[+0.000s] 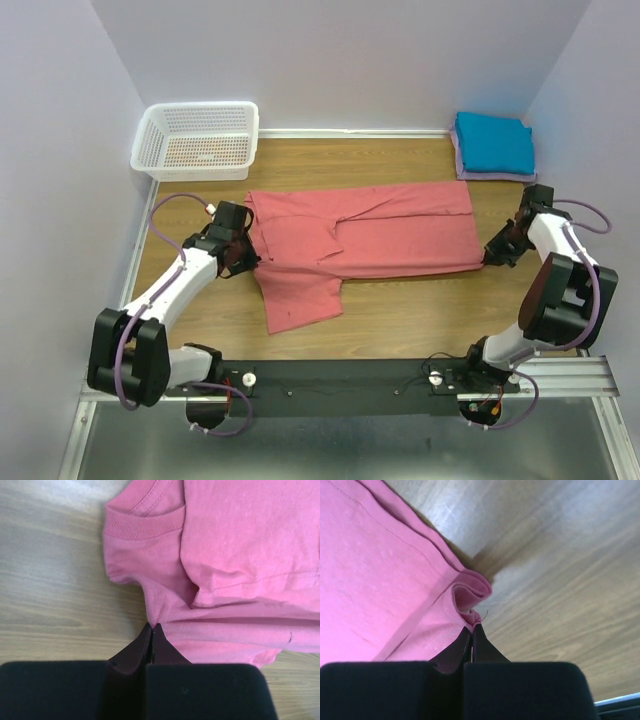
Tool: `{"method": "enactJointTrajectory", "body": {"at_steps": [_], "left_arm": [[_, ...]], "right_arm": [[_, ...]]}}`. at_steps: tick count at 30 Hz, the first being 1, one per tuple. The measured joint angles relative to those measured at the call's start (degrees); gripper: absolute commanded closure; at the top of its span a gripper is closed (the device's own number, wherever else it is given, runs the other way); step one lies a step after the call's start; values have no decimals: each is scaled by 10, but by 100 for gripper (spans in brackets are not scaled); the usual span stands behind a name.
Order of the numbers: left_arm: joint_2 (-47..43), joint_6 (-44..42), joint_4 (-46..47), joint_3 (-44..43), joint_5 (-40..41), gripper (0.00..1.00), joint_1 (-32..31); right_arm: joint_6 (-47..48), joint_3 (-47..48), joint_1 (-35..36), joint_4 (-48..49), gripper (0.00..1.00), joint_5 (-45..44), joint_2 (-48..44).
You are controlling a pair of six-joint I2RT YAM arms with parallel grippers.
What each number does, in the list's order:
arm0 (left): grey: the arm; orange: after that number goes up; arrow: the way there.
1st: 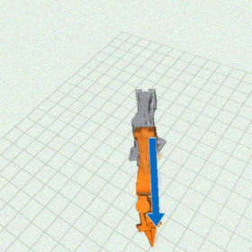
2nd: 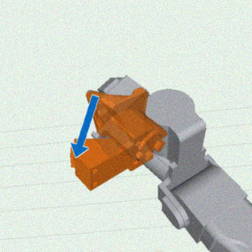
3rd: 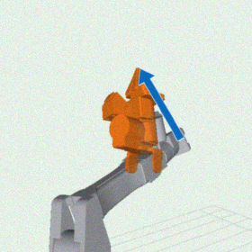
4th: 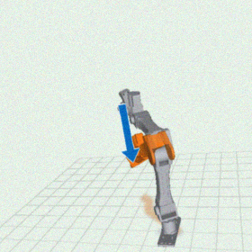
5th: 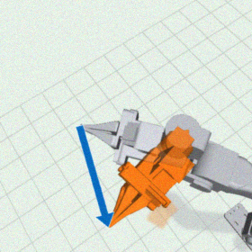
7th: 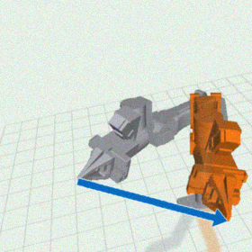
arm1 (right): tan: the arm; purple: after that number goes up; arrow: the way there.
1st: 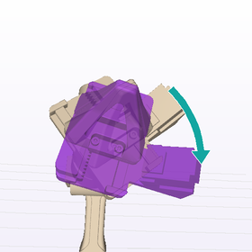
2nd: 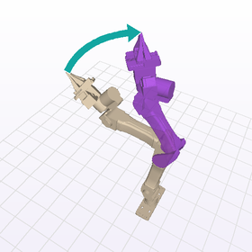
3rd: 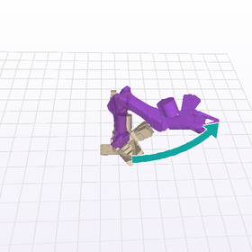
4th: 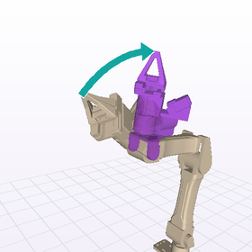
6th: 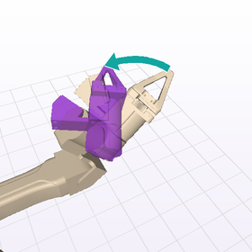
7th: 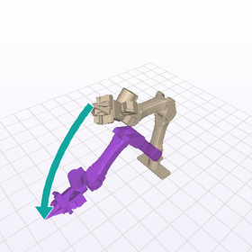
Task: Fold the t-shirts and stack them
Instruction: Fold the tshirt
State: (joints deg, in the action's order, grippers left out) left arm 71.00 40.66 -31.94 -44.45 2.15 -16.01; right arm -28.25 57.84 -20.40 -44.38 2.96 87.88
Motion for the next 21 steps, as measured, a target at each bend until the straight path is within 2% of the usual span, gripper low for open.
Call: {"method": "enactJointTrajectory", "body": {"at_steps": [12,21], "left_arm": [[69,-23,24,-50,-2,100,27],[123,-35,49,-68,-2,100,42]], "right_arm": [[9,86,36,28,99,19,75],[9,110,42,40,99,19,125]]}}
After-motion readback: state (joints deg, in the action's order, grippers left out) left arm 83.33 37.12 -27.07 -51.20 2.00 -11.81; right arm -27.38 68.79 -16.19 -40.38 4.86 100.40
